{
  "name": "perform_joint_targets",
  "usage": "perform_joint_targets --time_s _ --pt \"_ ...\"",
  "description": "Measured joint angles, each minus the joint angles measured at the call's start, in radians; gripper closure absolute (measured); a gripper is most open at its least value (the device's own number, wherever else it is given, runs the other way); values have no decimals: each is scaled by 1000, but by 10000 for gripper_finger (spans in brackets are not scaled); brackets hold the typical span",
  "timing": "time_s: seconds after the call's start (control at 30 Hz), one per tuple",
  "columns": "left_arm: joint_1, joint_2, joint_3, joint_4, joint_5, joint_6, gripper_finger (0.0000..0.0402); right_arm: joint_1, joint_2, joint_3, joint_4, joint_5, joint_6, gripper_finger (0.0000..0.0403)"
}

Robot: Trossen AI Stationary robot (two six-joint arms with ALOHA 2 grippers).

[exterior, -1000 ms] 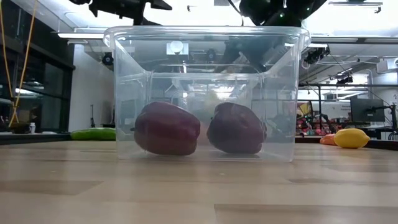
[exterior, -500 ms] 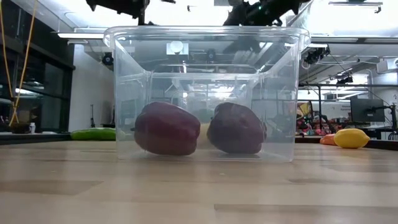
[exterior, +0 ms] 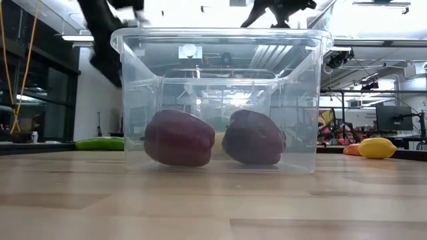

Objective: Sort produce into baskets
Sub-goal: Put the green cucumber into the top transparent bin

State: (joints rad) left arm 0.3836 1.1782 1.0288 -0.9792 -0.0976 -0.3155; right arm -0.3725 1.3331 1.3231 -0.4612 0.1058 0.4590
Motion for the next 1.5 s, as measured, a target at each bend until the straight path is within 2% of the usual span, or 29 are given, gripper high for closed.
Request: perform_joint_targets --time_s 0.1,0.2,0.43,0.67,1.07,1.17,1.23,1.4,1.43,1.5 --pt "167 158 0 14 16 91 16 19 1 0 1 2 34 119" --pt "307 326 73 7 -45 154 16 35 3 0 1 31 62 119" --pt "497 599 293 -50 -164 258 16 59 3 0 1 69 82 119" --pt "565 779 451 -193 -214 320 16 91 3 0 -47 67 34 119" --pt "576 958 457 -318 -296 336 21 101 4 0 -187 68 4 119" --pt "561 962 457 -349 -296 362 57 101 4 0 -194 68 1 119" --pt "549 958 457 -363 -294 362 108 101 4 0 -194 68 -15 119" --pt "535 892 457 -336 -279 354 306 100 4 0 -194 68 -22 119" --pt "539 866 457 -318 -269 353 326 101 4 0 -194 68 -22 119" --pt "550 799 457 -270 -248 346 327 101 3 0 -193 68 -22 119"
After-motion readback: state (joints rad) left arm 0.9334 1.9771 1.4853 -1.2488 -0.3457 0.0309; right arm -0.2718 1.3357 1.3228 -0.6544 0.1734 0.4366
